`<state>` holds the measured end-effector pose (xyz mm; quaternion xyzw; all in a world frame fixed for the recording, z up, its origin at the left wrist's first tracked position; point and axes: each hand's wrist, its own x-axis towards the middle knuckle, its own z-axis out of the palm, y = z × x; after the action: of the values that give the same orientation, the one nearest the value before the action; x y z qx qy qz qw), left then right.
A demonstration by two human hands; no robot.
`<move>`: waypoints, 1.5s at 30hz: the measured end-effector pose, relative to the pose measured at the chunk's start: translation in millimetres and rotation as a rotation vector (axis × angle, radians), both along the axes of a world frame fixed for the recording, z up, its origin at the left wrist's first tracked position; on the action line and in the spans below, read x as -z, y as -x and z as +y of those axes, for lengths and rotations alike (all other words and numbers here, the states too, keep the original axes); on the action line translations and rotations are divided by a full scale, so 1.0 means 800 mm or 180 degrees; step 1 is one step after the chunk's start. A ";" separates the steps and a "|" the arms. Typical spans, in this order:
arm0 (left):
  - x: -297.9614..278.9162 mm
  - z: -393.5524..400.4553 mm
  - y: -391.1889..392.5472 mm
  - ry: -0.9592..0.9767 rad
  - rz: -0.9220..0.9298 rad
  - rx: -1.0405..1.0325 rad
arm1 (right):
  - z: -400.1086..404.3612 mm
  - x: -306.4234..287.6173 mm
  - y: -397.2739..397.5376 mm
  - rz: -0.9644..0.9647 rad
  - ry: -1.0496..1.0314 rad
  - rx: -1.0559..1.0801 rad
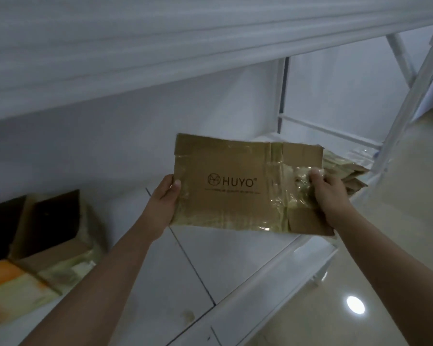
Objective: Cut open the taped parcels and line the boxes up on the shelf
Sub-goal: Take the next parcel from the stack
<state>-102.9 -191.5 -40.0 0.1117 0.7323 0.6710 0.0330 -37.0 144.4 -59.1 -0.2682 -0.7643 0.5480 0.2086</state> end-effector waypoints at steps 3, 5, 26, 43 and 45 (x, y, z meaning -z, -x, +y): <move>0.012 -0.061 -0.017 0.0214 -0.0435 0.0103 | -0.049 0.013 -0.032 -0.0054 -0.0054 0.0124; 0.016 -0.099 -0.031 0.0318 -0.0549 0.0100 | -0.090 0.022 -0.059 0.0036 -0.0151 0.0232; 0.007 -0.427 -0.252 -0.0184 -0.0041 -0.0556 | -0.429 0.021 -0.261 0.0419 0.0312 -0.0358; -0.004 -0.603 -0.362 -0.0442 -0.0002 -0.1238 | -0.603 -0.009 -0.299 0.0608 0.0486 -0.1575; -0.008 -0.617 -0.355 -0.0593 -0.0042 -0.1378 | -0.625 -0.017 -0.285 0.0662 0.0502 -0.1572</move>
<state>180.8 -685.0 -33.7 -0.0497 0.6738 0.7278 -0.1173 190.9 -355.3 -45.6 -0.0315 -0.7361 0.6646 0.1245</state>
